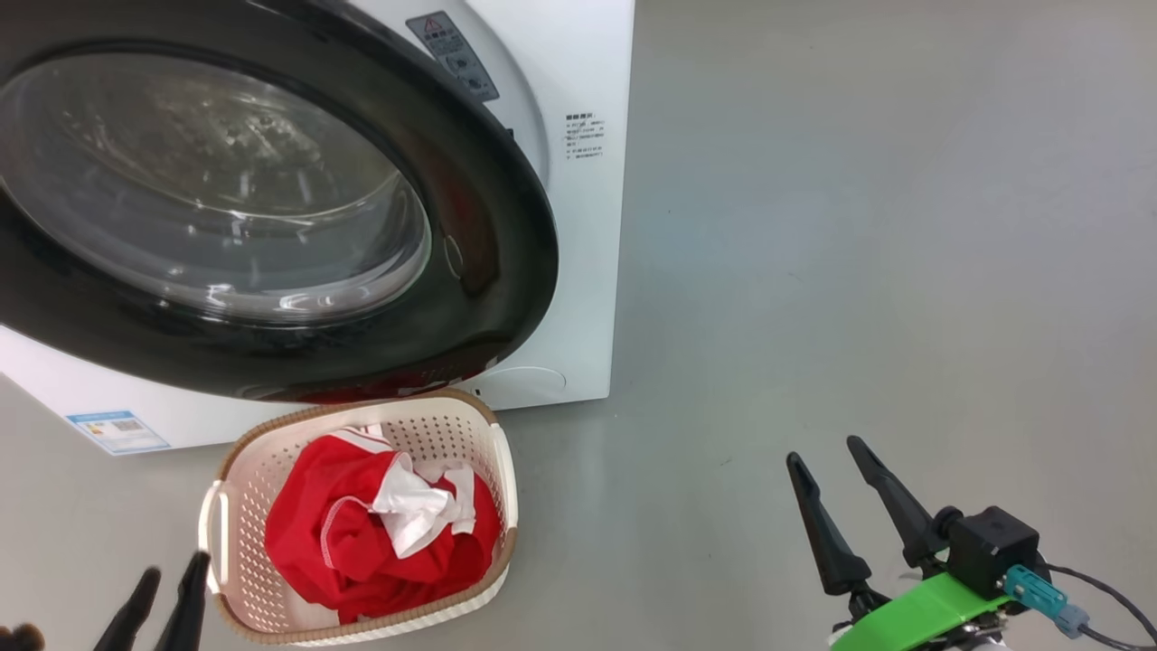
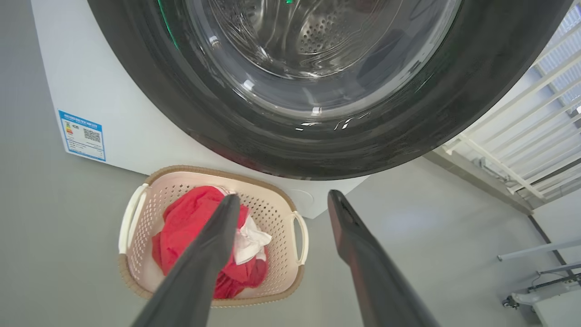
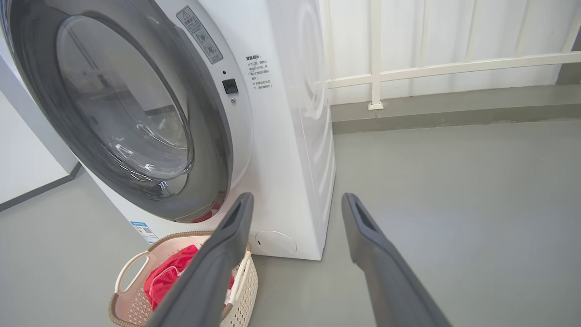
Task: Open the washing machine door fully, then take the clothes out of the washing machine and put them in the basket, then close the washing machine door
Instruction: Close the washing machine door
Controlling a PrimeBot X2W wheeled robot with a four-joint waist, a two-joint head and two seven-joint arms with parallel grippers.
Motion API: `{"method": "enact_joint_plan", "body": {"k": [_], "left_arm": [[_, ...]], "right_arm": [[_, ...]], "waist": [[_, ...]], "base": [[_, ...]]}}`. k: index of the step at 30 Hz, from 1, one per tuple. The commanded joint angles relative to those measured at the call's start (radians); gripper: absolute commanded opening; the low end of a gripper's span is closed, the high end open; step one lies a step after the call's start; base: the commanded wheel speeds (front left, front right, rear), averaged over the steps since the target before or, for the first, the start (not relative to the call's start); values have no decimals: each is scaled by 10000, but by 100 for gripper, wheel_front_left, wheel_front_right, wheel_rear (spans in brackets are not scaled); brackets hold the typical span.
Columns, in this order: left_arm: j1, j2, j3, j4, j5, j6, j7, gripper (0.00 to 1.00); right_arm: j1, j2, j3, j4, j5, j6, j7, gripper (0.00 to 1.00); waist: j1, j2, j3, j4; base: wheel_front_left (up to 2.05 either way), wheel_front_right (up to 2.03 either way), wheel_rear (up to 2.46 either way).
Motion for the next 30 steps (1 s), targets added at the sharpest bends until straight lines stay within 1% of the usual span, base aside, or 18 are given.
{"method": "enact_joint_plan", "body": {"k": [1,3,6,14,18,21,25,30], "left_arm": [[-380,488,287,69,359,-31,-201,100],[-474,437,268,503,1004,-31,-318,100],[-534,-65,1162,593,2170,-31,-336,100],[106,-1570,3500,-218,5247,-31,-340,100],[406,-2202,4240,-644,6498,-31,-341,100],[601,-2601,4477,-818,7034,-31,-341,100],[790,-3005,4564,-635,7382,-31,-342,100],[808,-3221,4644,-636,7542,-31,-342,100]], "right_arm": [[36,-108,217,-248,8,16,-48,100],[91,-136,169,-261,5,16,-48,100],[177,-163,73,-296,0,16,-48,100],[290,-202,-42,-353,-2,16,-48,100],[307,-209,-75,-384,-4,16,-48,100],[308,-219,-94,-397,0,16,-48,100],[317,-221,-116,-389,5,16,-48,100],[352,-224,-155,-387,9,16,-48,100]], "waist": [[0,0,-25,-3],[0,0,-69,-5],[0,0,-133,25],[0,0,-275,36],[0,0,-323,19],[0,0,-333,7],[0,0,-356,-6],[0,0,-356,-2]], "base": [[0,0,0],[0,0,0],[0,0,0],[0,0,0],[0,0,0],[0,0,0],[0,0,0],[0,0,0]]}}
